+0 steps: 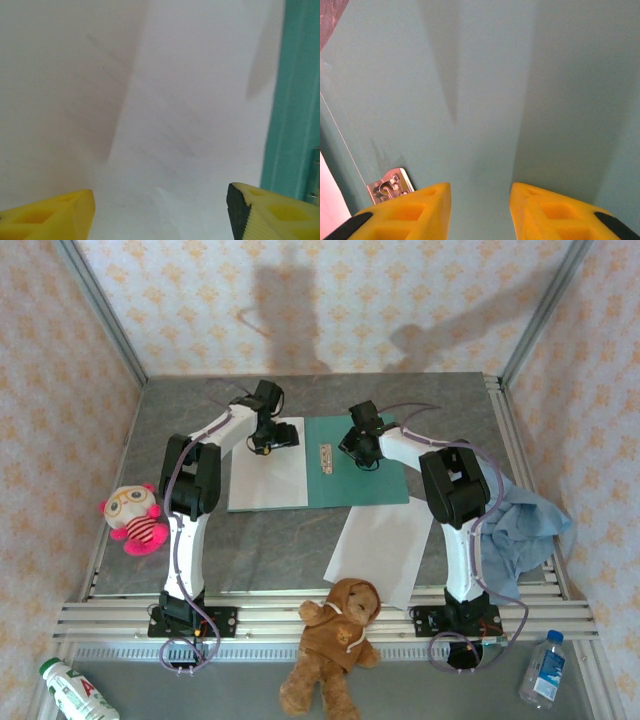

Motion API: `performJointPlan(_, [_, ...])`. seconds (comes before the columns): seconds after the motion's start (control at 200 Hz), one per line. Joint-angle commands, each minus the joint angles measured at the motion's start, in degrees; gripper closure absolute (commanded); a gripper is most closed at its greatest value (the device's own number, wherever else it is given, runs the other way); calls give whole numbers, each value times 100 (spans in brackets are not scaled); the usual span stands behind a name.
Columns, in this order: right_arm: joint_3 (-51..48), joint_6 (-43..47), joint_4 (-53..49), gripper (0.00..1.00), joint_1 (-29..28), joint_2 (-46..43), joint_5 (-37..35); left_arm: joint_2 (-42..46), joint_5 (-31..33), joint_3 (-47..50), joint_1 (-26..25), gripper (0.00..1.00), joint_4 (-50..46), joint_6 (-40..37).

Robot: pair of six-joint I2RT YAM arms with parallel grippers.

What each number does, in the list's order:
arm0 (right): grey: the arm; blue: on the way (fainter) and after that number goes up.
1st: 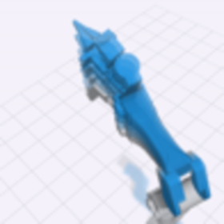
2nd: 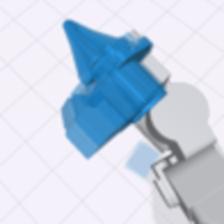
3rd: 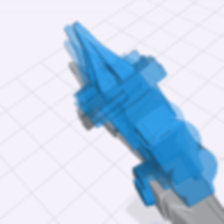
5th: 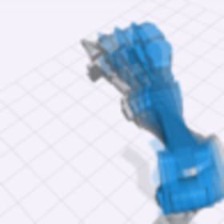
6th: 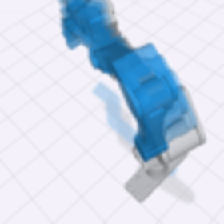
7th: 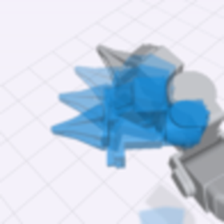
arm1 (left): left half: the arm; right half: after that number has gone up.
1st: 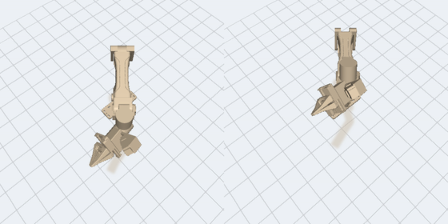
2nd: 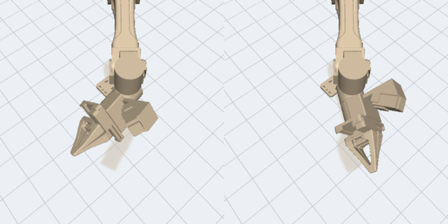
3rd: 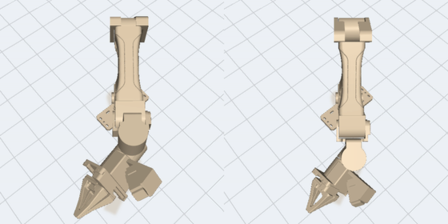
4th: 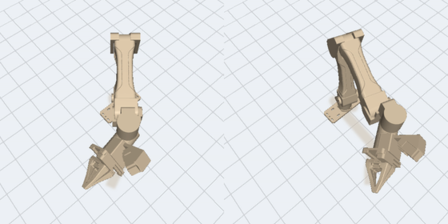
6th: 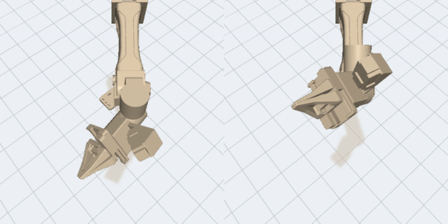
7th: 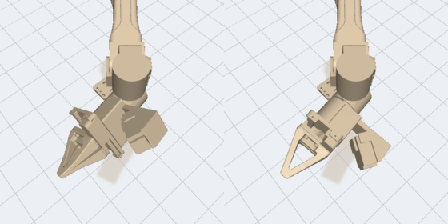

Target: Put the files into the folder

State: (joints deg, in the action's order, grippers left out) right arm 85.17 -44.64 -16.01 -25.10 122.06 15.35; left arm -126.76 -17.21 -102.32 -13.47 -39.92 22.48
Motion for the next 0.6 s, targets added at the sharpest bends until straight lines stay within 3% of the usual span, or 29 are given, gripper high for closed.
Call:
performJointPlan(0.0, [-27,-125,-524,62,-97,304,-159,222,310,-472,89,27,-563,-116])
performJointPlan(0.19, [113,-232,-522,62,-140,369,-56,634,308,-365,138,26,-693,-66])
performJointPlan(0.485, [480,-448,-484,61,-291,579,255,1404,-387,1549,56,30,189,472])
performJointPlan(0.595, [562,-526,-465,61,-357,607,343,1538,-297,2056,37,32,387,573])
